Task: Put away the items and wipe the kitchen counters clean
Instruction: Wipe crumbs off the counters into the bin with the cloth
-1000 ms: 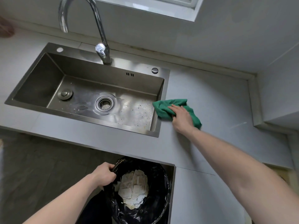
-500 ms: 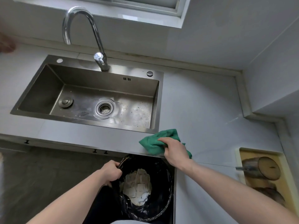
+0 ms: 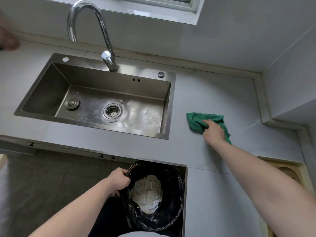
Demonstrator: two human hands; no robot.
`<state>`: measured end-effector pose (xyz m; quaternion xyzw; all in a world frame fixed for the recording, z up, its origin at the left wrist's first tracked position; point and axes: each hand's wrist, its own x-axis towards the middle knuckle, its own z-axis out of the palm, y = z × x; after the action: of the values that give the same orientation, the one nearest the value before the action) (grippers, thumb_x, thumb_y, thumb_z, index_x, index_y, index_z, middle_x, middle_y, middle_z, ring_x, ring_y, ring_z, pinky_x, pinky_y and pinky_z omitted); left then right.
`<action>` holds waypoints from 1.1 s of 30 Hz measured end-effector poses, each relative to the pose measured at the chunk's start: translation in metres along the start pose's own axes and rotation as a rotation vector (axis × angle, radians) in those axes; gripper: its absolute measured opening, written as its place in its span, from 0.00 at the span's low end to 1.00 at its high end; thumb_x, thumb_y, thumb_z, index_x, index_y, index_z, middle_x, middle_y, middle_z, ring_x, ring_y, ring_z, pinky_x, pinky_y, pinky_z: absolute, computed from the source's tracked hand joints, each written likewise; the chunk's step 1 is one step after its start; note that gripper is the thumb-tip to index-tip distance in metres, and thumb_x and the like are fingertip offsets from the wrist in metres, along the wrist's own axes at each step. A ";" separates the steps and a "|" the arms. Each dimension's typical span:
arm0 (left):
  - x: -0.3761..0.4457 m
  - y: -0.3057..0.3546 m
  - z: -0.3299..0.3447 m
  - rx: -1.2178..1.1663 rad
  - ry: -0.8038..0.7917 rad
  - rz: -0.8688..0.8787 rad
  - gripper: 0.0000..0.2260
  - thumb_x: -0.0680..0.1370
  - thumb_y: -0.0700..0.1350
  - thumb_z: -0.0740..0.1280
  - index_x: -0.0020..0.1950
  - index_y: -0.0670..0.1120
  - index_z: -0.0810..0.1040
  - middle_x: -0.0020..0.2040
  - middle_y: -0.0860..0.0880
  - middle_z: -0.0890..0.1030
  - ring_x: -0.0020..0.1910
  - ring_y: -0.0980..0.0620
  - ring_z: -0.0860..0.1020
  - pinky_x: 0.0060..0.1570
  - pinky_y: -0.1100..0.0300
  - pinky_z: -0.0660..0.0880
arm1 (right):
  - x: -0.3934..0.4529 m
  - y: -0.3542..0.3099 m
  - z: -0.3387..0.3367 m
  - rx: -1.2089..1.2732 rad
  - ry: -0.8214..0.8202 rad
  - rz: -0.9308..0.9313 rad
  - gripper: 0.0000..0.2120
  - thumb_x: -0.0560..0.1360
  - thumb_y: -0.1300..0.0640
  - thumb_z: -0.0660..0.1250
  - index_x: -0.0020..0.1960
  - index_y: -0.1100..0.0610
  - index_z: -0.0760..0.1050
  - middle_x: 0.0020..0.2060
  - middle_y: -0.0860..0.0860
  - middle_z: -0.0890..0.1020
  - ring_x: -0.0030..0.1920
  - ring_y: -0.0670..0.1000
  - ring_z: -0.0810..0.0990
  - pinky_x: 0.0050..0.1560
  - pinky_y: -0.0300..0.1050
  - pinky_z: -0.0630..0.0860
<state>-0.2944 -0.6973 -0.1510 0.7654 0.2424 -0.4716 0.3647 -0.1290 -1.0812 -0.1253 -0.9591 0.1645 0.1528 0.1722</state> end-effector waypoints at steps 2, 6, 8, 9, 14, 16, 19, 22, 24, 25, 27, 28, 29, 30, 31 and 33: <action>-0.001 0.001 0.000 -0.002 0.005 0.001 0.12 0.66 0.38 0.60 0.40 0.45 0.83 0.38 0.43 0.83 0.41 0.39 0.86 0.33 0.48 0.84 | -0.007 0.000 0.017 -0.012 0.028 -0.005 0.30 0.77 0.65 0.60 0.77 0.48 0.68 0.79 0.50 0.65 0.77 0.58 0.65 0.76 0.53 0.62; -0.002 0.002 0.000 -0.014 0.005 0.003 0.15 0.67 0.37 0.61 0.46 0.44 0.84 0.43 0.39 0.84 0.44 0.38 0.86 0.34 0.47 0.85 | -0.034 -0.009 0.029 -0.034 0.016 -0.037 0.28 0.79 0.63 0.59 0.77 0.48 0.68 0.78 0.51 0.66 0.75 0.58 0.68 0.74 0.53 0.65; -0.002 0.003 0.001 -0.014 0.008 0.007 0.16 0.67 0.37 0.61 0.48 0.46 0.85 0.47 0.38 0.85 0.45 0.39 0.85 0.35 0.47 0.85 | -0.059 -0.015 0.034 -0.071 -0.010 -0.067 0.28 0.79 0.64 0.58 0.77 0.47 0.68 0.78 0.50 0.67 0.73 0.58 0.71 0.72 0.52 0.69; -0.003 0.004 0.002 -0.014 0.007 0.006 0.16 0.67 0.37 0.61 0.47 0.47 0.84 0.47 0.39 0.85 0.45 0.40 0.85 0.35 0.47 0.85 | -0.072 -0.020 0.037 -0.090 -0.022 -0.083 0.29 0.78 0.64 0.59 0.77 0.46 0.68 0.77 0.50 0.68 0.72 0.58 0.72 0.70 0.51 0.70; -0.007 0.008 0.004 -0.012 0.015 0.015 0.12 0.69 0.36 0.61 0.41 0.47 0.82 0.42 0.42 0.83 0.45 0.39 0.85 0.34 0.47 0.85 | -0.152 -0.054 0.054 -0.153 -0.097 -0.234 0.29 0.75 0.63 0.62 0.73 0.43 0.72 0.73 0.45 0.72 0.62 0.59 0.80 0.62 0.51 0.76; -0.008 0.008 0.004 0.006 0.024 0.024 0.12 0.69 0.36 0.61 0.43 0.47 0.83 0.43 0.42 0.84 0.43 0.40 0.86 0.32 0.48 0.84 | -0.182 -0.068 0.066 -0.168 -0.174 -0.334 0.28 0.74 0.63 0.62 0.70 0.43 0.75 0.69 0.44 0.76 0.60 0.59 0.81 0.60 0.51 0.77; -0.007 0.006 0.003 0.014 0.020 0.031 0.14 0.70 0.38 0.62 0.49 0.45 0.85 0.44 0.44 0.86 0.43 0.42 0.86 0.37 0.49 0.84 | -0.213 -0.075 0.081 -0.109 -0.295 -0.407 0.26 0.73 0.62 0.61 0.67 0.41 0.76 0.59 0.45 0.83 0.58 0.56 0.82 0.56 0.51 0.78; -0.007 0.006 0.003 0.037 0.038 0.042 0.12 0.70 0.38 0.63 0.46 0.43 0.85 0.39 0.46 0.84 0.44 0.43 0.85 0.43 0.49 0.84 | -0.218 -0.068 0.072 0.010 -0.245 -0.389 0.24 0.75 0.61 0.60 0.65 0.40 0.77 0.57 0.43 0.84 0.57 0.54 0.82 0.56 0.50 0.78; -0.010 0.008 0.004 0.052 0.055 0.041 0.09 0.69 0.36 0.63 0.39 0.46 0.82 0.36 0.46 0.81 0.37 0.44 0.84 0.31 0.53 0.81 | -0.207 -0.060 0.052 0.079 -0.149 -0.344 0.23 0.76 0.59 0.60 0.65 0.39 0.77 0.57 0.43 0.84 0.57 0.54 0.82 0.57 0.50 0.78; -0.012 0.009 0.004 0.054 0.054 0.034 0.09 0.69 0.35 0.63 0.37 0.47 0.81 0.35 0.46 0.80 0.35 0.44 0.83 0.27 0.55 0.79 | -0.199 -0.055 0.040 0.099 -0.098 -0.320 0.23 0.76 0.59 0.61 0.65 0.39 0.77 0.57 0.43 0.85 0.57 0.55 0.82 0.57 0.49 0.78; -0.012 0.009 0.004 0.055 0.044 0.023 0.10 0.68 0.35 0.63 0.36 0.48 0.80 0.35 0.46 0.80 0.35 0.42 0.83 0.26 0.56 0.78 | -0.176 -0.043 0.014 0.142 0.002 -0.255 0.23 0.75 0.59 0.62 0.65 0.39 0.78 0.56 0.44 0.86 0.56 0.55 0.82 0.55 0.48 0.79; -0.011 0.009 0.004 0.057 0.035 0.020 0.10 0.68 0.35 0.63 0.37 0.48 0.81 0.35 0.46 0.80 0.36 0.41 0.84 0.26 0.55 0.79 | -0.163 -0.036 0.001 0.175 0.051 -0.215 0.23 0.75 0.60 0.62 0.64 0.40 0.79 0.55 0.45 0.86 0.56 0.56 0.83 0.54 0.48 0.79; -0.010 0.008 0.004 0.055 0.028 0.016 0.10 0.67 0.36 0.63 0.38 0.47 0.82 0.36 0.45 0.81 0.38 0.40 0.85 0.27 0.54 0.80 | -0.149 -0.028 -0.011 0.192 0.100 -0.180 0.23 0.75 0.60 0.62 0.64 0.40 0.79 0.55 0.46 0.86 0.55 0.56 0.83 0.55 0.48 0.78; -0.010 0.009 0.003 0.055 0.022 0.015 0.11 0.67 0.36 0.63 0.40 0.47 0.83 0.37 0.45 0.82 0.39 0.39 0.86 0.28 0.52 0.81 | -0.135 -0.020 -0.022 0.185 0.146 -0.150 0.23 0.75 0.60 0.62 0.65 0.41 0.79 0.56 0.47 0.86 0.56 0.57 0.82 0.55 0.49 0.78; -0.010 0.009 0.003 0.053 0.019 0.013 0.11 0.67 0.36 0.63 0.41 0.46 0.84 0.37 0.45 0.82 0.41 0.39 0.86 0.29 0.51 0.82 | -0.122 -0.011 -0.031 0.153 0.176 -0.122 0.23 0.75 0.60 0.62 0.66 0.41 0.79 0.57 0.48 0.85 0.57 0.58 0.82 0.57 0.49 0.77; -0.011 0.010 0.004 0.037 0.017 0.011 0.11 0.67 0.35 0.62 0.41 0.46 0.83 0.37 0.44 0.81 0.43 0.38 0.86 0.31 0.50 0.83 | -0.096 0.007 -0.039 0.052 0.154 -0.055 0.24 0.76 0.61 0.61 0.67 0.43 0.78 0.61 0.52 0.83 0.59 0.61 0.80 0.58 0.50 0.76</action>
<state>-0.2936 -0.7069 -0.1388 0.7772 0.2324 -0.4675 0.3513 -0.2089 -1.0770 -0.0593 -0.9674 0.1548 0.0696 0.1880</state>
